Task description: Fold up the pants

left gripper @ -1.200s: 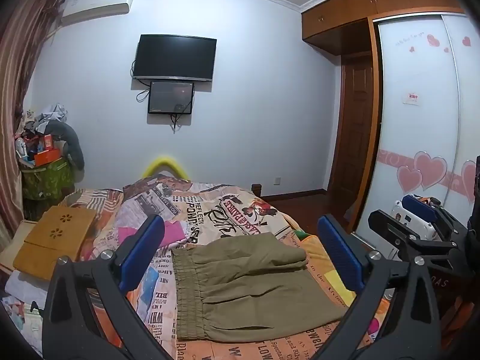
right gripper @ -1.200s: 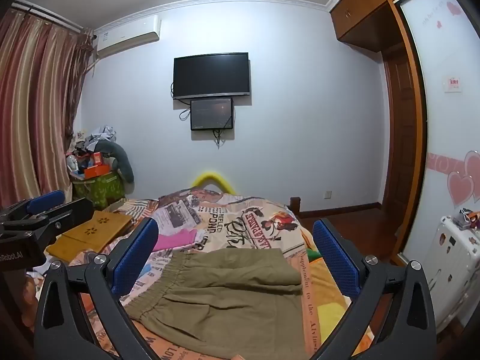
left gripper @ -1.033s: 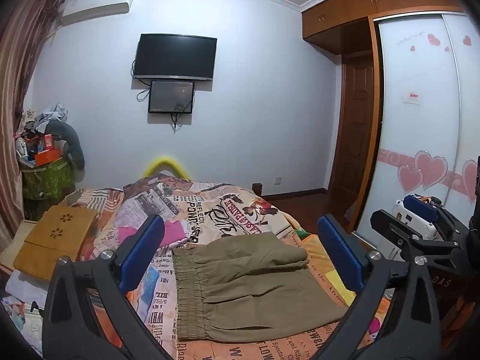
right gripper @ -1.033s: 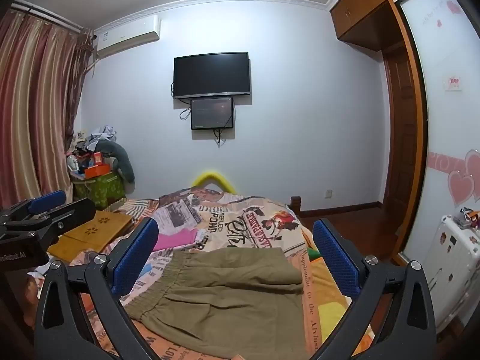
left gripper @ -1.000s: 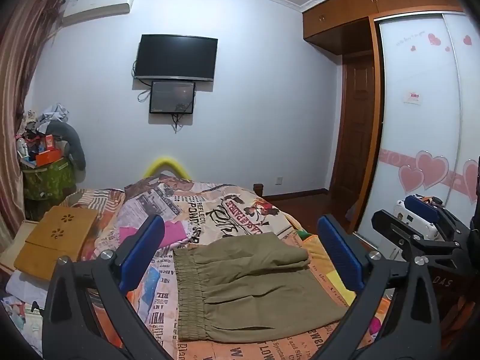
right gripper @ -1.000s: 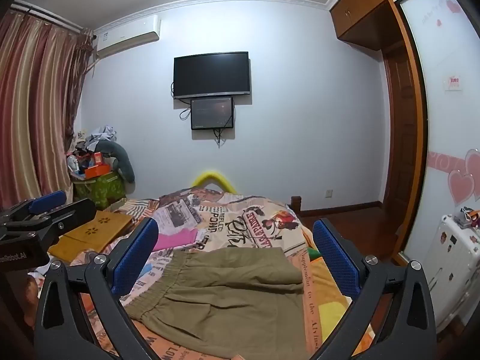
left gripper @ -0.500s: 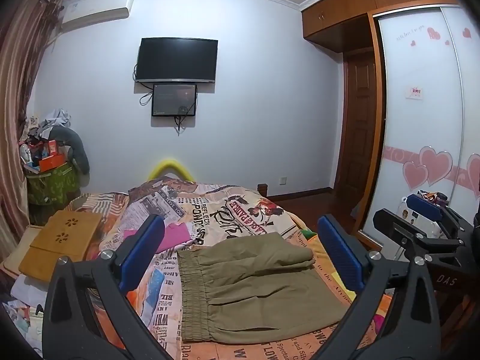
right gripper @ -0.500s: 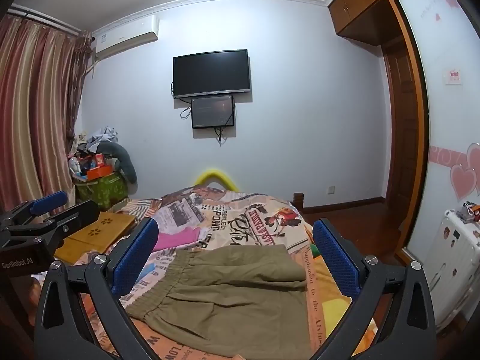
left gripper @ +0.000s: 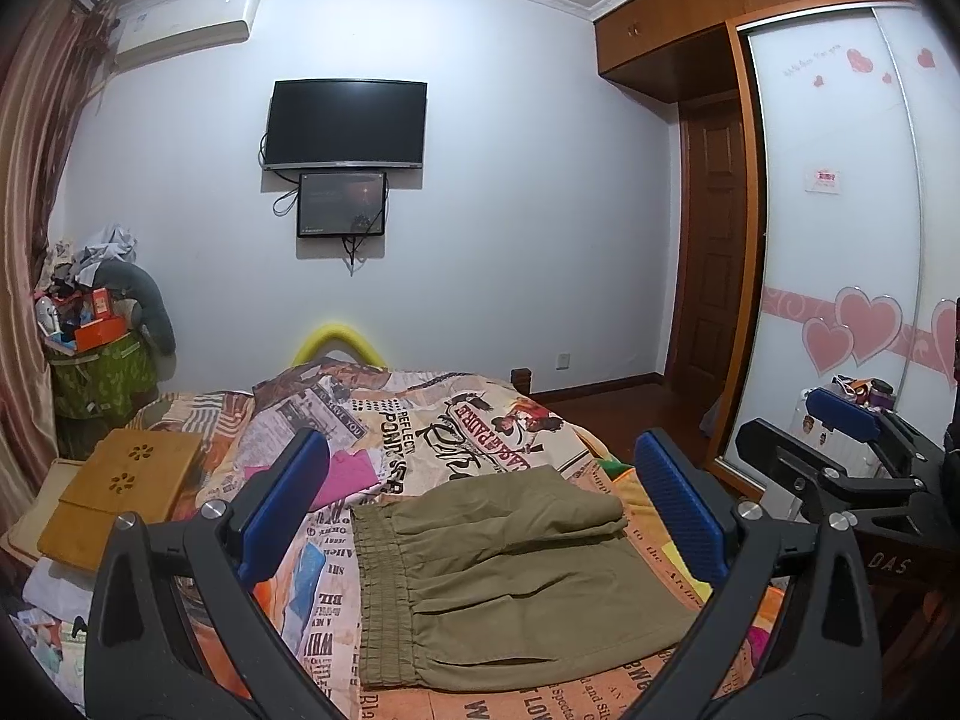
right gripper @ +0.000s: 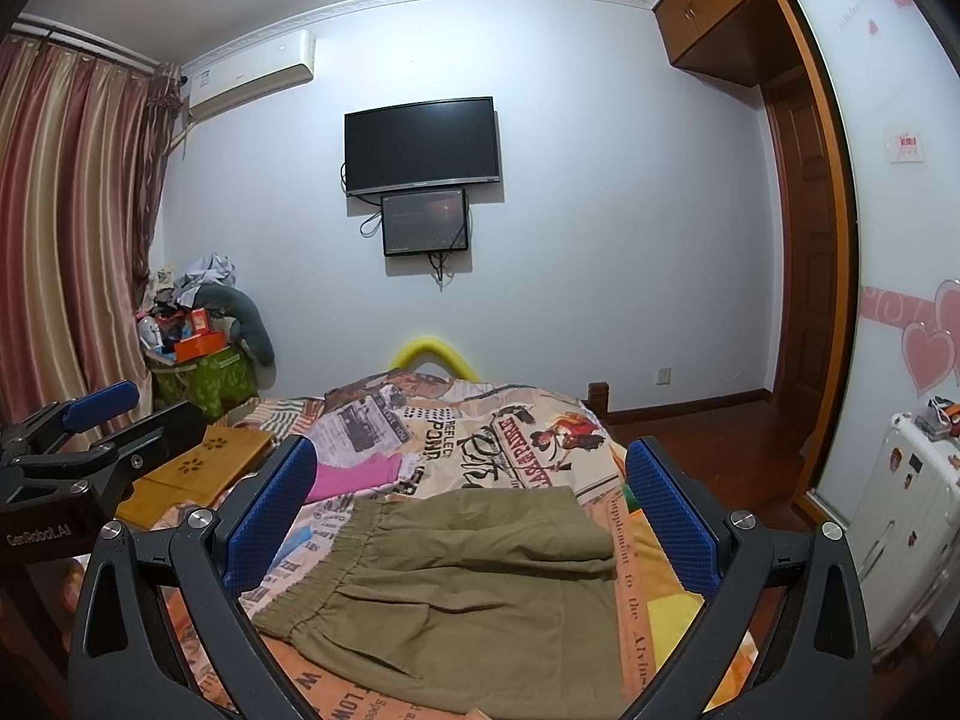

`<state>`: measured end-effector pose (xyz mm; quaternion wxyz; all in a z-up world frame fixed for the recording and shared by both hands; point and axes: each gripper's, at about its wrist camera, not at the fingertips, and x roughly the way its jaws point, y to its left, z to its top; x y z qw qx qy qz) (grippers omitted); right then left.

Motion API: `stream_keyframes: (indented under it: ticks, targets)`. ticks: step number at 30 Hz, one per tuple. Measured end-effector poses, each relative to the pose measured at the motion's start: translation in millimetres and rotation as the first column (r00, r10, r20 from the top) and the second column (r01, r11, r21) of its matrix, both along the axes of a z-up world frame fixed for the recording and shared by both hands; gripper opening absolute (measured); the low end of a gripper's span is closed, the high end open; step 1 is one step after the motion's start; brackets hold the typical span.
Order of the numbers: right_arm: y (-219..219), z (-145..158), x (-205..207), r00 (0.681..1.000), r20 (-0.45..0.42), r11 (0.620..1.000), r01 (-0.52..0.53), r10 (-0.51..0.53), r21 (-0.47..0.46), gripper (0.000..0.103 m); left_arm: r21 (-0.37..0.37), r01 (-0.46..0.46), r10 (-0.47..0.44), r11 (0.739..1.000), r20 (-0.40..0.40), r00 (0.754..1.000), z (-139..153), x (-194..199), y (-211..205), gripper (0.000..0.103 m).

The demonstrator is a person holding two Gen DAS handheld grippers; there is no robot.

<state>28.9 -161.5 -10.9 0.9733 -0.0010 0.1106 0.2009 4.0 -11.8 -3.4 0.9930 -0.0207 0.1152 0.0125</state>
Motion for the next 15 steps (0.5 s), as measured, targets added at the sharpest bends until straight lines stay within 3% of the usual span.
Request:
stream_keyframes:
  ticks: [15]
  targets:
    - [-4.1, 0.2, 0.6, 1.0, 0.002, 1.0, 0.0, 0.0, 0.003, 0.102, 0.013, 0.0, -0.001, 1.0, 0.008, 1.0, 4.0, 0.3, -5.0, 0.103]
